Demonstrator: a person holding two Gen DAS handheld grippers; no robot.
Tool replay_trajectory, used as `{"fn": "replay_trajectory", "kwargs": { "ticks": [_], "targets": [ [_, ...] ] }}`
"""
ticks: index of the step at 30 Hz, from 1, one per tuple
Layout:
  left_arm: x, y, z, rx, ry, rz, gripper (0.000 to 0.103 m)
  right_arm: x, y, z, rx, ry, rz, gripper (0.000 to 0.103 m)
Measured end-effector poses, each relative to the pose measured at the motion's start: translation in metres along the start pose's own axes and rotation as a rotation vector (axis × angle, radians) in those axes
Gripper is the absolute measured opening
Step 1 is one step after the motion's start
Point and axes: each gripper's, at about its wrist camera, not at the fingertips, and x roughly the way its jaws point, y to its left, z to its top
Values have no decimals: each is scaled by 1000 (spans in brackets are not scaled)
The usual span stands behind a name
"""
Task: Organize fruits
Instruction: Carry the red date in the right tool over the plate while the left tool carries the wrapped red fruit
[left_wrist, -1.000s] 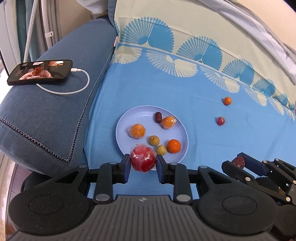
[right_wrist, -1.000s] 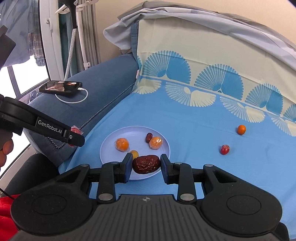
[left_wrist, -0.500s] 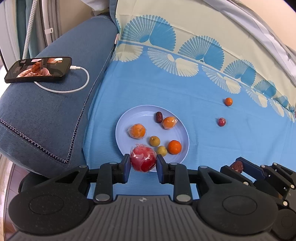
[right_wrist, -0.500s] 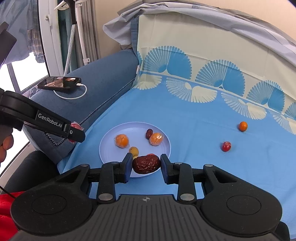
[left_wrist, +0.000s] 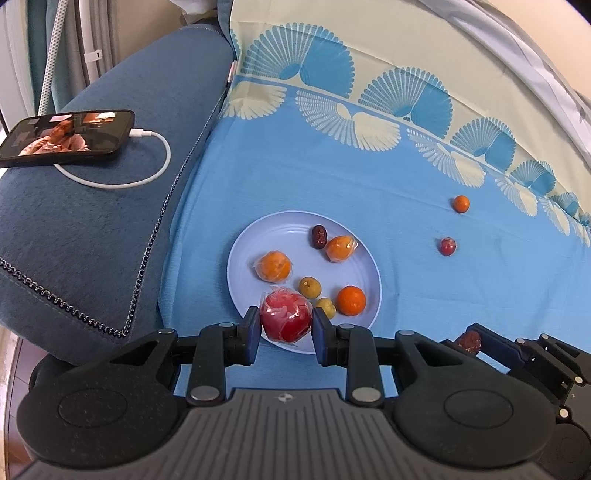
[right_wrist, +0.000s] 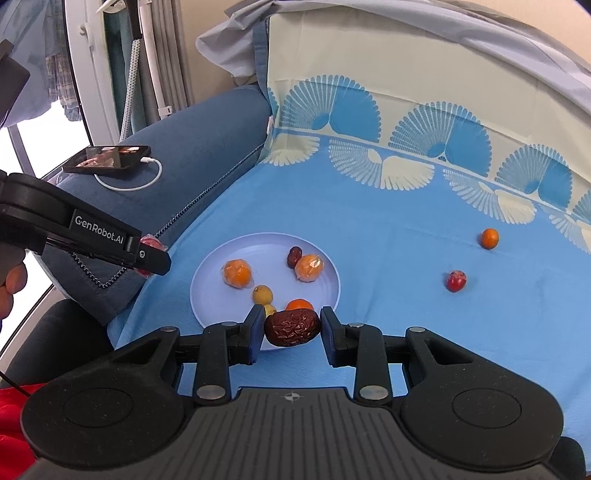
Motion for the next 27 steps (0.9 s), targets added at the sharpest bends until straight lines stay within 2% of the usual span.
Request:
{"fn": "replay_trajectory", "kwargs": {
  "ticks": [7,15,27],
  "targets": [
    [14,2,6,-4,17,-4,32,18,-1,2,3,21,11,34],
    [41,-1,11,21,72,-2,32,41,-3,2,-7,43,18,34],
    [91,-6,36,72,106,4,32,92,-8,15,-36,78,30,34]
  ]
}}
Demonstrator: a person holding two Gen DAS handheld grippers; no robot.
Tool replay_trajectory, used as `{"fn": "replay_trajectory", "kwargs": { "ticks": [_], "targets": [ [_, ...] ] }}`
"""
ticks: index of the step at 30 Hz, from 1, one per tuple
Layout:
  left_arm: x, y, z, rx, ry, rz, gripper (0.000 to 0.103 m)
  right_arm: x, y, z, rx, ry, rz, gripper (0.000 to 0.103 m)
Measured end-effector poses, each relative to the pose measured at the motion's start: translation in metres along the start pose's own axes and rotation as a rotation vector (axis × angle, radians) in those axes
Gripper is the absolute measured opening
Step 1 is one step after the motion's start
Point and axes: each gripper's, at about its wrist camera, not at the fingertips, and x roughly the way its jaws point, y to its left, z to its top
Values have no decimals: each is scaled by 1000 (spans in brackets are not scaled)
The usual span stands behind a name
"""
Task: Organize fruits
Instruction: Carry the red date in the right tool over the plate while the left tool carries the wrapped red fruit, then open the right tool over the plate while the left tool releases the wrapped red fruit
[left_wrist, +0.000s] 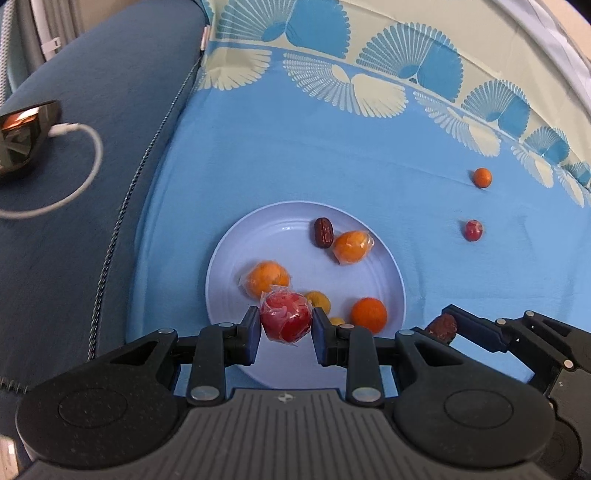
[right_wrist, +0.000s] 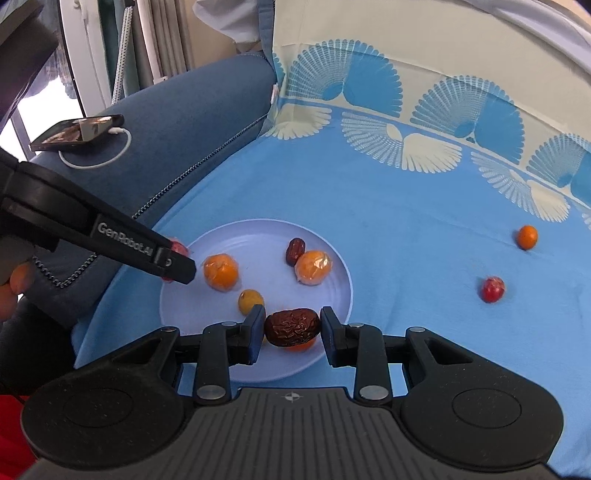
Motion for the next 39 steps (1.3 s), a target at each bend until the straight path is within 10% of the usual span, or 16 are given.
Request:
{"fn": "replay_trajectory", "kwargs": {
  "ticks": [23,25,27,29,39],
  "targets": [
    [65,-4,42,68,24,7,33,73,-5,21,-80,41,24,34],
    [66,-3,43,67,19,2,58,77,-6,22,-85,52,39,35],
    [60,-1,44,45,-6,7,102,79,-7,25,-85,87,58,71],
    [46,1,41,32,-68,14,103,72,-7,26,-81,86,43,87],
    [-5,10,-4,43,-9,104,103,-5,-3,-1,-47,95,25,100]
  ]
}}
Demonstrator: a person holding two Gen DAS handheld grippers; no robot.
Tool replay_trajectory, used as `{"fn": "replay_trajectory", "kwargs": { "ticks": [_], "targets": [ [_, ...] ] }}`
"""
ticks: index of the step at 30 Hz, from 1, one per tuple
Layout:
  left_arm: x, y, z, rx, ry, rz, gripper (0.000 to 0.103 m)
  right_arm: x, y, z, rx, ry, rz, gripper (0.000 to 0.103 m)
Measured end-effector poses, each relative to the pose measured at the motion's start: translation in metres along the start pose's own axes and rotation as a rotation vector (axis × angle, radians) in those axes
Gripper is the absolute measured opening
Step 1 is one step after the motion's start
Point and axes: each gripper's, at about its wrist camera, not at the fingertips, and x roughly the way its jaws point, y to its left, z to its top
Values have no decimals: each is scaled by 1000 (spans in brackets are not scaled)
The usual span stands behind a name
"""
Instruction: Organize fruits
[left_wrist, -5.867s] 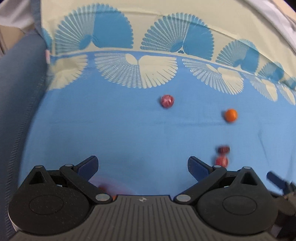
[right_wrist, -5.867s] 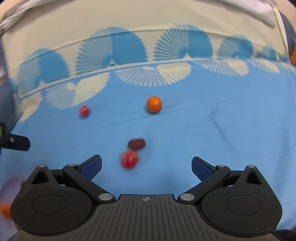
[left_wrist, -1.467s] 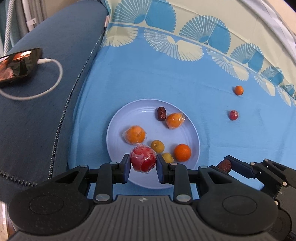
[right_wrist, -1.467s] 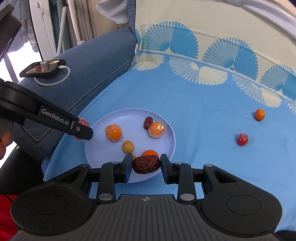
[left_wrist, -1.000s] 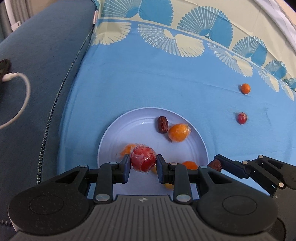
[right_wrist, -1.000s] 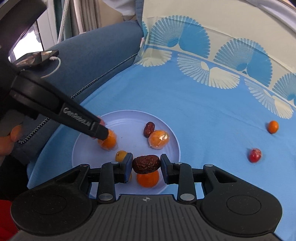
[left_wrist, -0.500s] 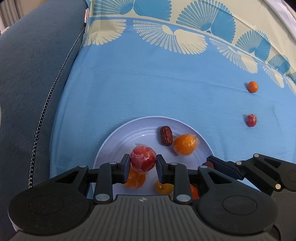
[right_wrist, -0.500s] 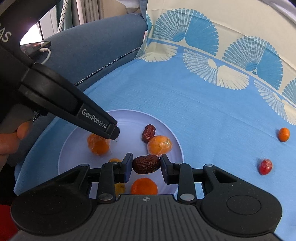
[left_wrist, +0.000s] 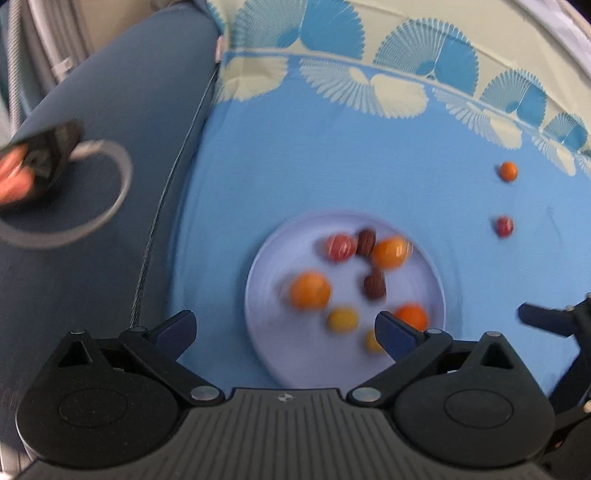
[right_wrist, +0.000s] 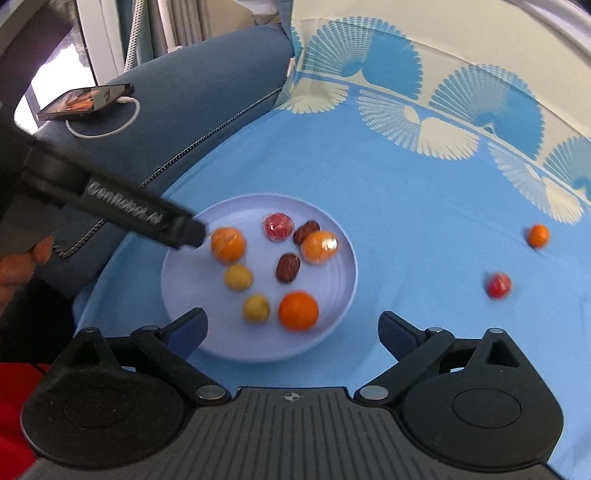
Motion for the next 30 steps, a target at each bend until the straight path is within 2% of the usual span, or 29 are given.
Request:
{"fn": "replay_trajectory", "kwargs": {
  "ticks": [4,8,16,30],
  "targets": [
    [-22,4,-28,-14,12,1,103,-20,9,-12,39,-1,2,100],
    [-41,-1,-47,2,0,2,103,-40,23,-18,9,-35,-9,100],
    [-84,-14,-62,27,-126,6,103,-77,35,-26,-28,-127,-44,102],
    [-112,-20,-81,22,-175,6,103,-109,43,-40,-56,-197,-67,102]
  ]
}}
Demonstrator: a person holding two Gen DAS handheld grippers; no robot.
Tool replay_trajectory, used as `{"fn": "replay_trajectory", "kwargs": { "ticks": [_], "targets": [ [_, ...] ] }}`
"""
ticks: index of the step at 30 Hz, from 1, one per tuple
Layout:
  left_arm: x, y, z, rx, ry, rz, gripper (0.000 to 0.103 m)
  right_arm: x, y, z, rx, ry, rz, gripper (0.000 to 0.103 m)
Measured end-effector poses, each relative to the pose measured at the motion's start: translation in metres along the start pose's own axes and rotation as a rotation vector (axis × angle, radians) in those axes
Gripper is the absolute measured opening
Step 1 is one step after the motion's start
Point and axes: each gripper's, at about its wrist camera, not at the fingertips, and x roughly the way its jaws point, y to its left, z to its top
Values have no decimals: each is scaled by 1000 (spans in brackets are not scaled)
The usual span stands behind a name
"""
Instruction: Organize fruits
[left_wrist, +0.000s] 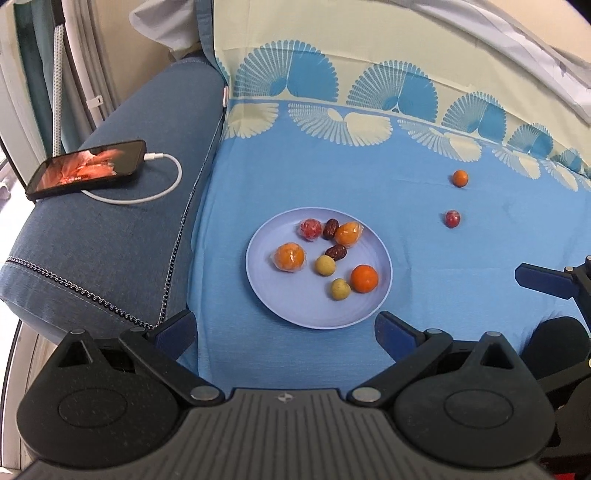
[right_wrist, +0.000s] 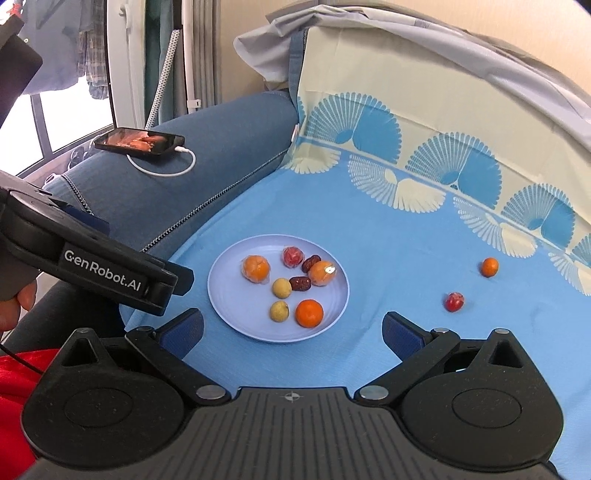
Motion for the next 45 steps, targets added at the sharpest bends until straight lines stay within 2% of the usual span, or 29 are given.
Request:
{"fn": "replay_trajectory", "kwargs": {
  "ticks": [10,45],
  "targets": [
    [-4,3,-4,-6,-3,2,103,-3,2,-1,-1,-4,-2,102],
    [24,-3,-2,15,59,-1,103,18,-10,-7,65,63,5,102]
  ]
}}
